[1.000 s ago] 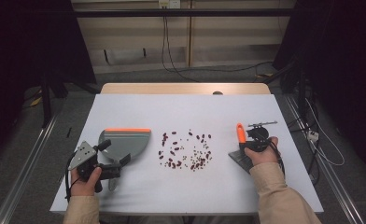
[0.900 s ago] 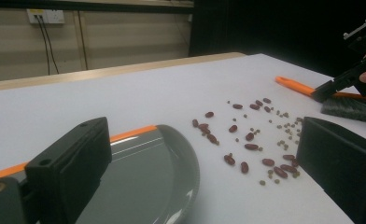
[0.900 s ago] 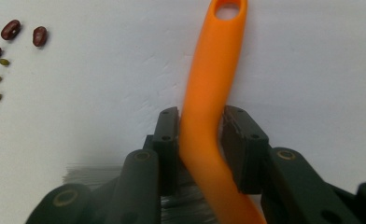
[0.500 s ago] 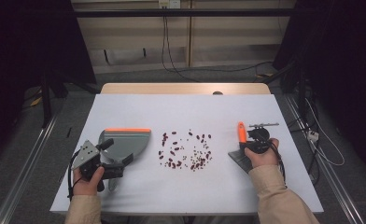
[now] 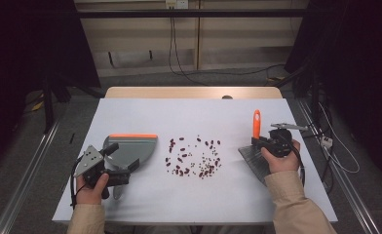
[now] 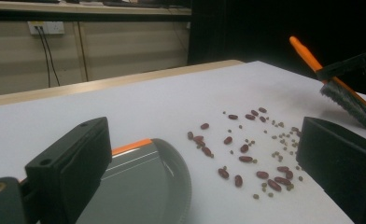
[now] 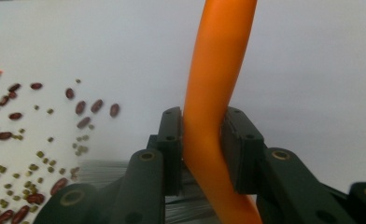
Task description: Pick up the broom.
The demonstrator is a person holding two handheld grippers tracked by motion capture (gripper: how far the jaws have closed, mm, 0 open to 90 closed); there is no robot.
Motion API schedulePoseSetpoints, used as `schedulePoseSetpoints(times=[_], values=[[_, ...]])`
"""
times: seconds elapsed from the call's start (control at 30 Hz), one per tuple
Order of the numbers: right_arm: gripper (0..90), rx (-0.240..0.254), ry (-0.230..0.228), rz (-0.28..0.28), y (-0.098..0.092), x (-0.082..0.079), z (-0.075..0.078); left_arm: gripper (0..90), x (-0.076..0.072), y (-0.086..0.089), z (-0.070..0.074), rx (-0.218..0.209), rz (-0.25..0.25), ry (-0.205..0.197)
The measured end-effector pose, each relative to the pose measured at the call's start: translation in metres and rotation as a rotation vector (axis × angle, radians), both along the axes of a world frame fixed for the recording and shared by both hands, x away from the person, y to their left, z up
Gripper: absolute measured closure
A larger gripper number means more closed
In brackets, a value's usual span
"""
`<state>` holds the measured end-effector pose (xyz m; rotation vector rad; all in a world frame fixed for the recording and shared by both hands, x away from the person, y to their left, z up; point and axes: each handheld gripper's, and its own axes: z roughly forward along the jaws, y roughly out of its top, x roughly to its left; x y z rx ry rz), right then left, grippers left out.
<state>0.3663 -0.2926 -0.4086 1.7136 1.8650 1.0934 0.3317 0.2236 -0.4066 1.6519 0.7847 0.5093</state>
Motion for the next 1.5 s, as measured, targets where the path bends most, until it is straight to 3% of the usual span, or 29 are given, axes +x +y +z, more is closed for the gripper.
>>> schedulePoseSetpoints(times=[0.17,0.3,0.6,0.77,0.9,1.2,1.3,1.5], values=[[71.4,0.061,-0.069,0.002,-0.005,-0.007,0.010,3.3,0.001,-0.007,0.005,0.006,-0.018,-0.003],[71.5,0.073,-0.106,0.019,-0.003,-0.012,0.016,3.4,0.000,-0.016,0.010,0.004,-0.023,-0.017],[71.6,0.100,-0.165,0.061,0.005,-0.021,0.028,3.4,0.003,-0.036,0.017,0.015,-0.087,-0.011],[71.6,0.115,-0.190,0.076,0.006,-0.026,0.032,3.4,0.003,-0.046,0.018,0.012,-0.114,0.005],[71.6,0.130,-0.207,0.094,0.008,-0.029,0.036,3.4,0.003,-0.056,0.020,0.025,-0.098,0.025],[71.6,0.180,-0.279,0.135,0.020,-0.037,0.052,3.6,0.007,-0.087,0.026,0.028,-0.165,0.040],[71.6,0.171,-0.305,0.147,0.028,-0.038,0.056,3.9,0.009,-0.099,0.029,0.031,-0.192,0.049],[71.6,0.184,-0.316,0.179,0.048,-0.034,0.058,4.9,0.013,-0.123,0.029,0.013,-0.247,0.093]])
